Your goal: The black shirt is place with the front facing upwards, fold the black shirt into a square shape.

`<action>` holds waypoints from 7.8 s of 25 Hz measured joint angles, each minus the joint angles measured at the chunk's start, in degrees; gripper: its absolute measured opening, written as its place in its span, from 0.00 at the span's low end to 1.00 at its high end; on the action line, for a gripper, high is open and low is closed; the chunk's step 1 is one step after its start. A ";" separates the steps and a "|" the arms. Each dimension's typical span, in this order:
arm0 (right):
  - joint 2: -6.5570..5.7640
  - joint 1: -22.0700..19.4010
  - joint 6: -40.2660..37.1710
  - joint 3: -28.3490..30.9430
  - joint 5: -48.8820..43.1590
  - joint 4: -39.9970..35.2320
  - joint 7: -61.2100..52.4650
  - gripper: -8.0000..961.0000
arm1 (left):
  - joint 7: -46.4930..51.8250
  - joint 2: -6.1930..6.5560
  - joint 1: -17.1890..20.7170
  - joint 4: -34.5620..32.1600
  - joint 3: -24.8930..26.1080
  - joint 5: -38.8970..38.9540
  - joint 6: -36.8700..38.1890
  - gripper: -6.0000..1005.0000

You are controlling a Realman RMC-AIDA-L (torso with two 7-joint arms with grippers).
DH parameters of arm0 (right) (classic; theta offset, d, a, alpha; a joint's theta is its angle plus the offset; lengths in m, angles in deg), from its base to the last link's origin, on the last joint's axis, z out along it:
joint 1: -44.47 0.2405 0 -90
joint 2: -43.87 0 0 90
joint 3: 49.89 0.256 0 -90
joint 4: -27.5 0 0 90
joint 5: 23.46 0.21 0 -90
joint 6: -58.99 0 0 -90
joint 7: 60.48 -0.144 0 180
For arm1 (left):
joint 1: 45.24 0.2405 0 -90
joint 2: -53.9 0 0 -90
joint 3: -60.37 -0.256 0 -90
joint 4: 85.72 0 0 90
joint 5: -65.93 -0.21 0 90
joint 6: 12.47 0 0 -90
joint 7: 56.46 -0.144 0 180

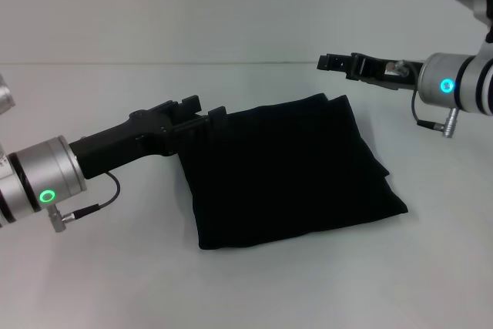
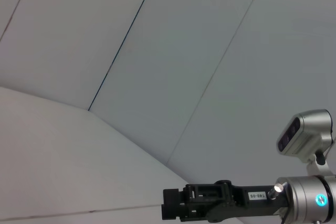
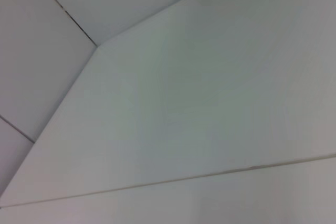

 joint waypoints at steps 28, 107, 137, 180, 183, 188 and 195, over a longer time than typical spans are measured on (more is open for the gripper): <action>-2.55 -2.13 -8.85 -0.81 -13.55 -5.22 -8.89 0.71 | 0.56 0.02 0.14 0.25 0.53 1.92 -3.44 0.80; -5.58 -14.76 -28.80 4.45 3.33 -17.33 9.46 0.88 | 35.55 1.53 -4.76 -0.11 -30.08 3.91 -30.84 0.83; -4.91 -14.71 -28.42 4.32 3.36 -17.33 10.40 0.88 | 36.40 1.90 -8.27 0.14 -32.26 2.83 -31.73 0.00; 3.53 -24.85 -48.43 2.41 -16.82 -49.95 2.35 0.88 | 20.59 0.06 2.47 -27.41 -34.32 0.56 8.33 0.85; 3.58 -24.46 -47.53 2.32 -16.67 -48.94 2.75 0.88 | 20.34 -0.16 2.29 -28.11 -34.75 -0.98 6.46 0.91; 3.41 -21.32 -45.03 2.29 -15.86 -42.60 6.27 0.88 | 19.98 0.41 2.20 -28.05 -33.86 -0.82 5.60 0.91; 3.34 -16.26 -40.37 1.70 -15.90 -33.45 10.61 0.88 | 19.39 1.16 2.24 -27.75 -32.79 -0.65 5.62 0.90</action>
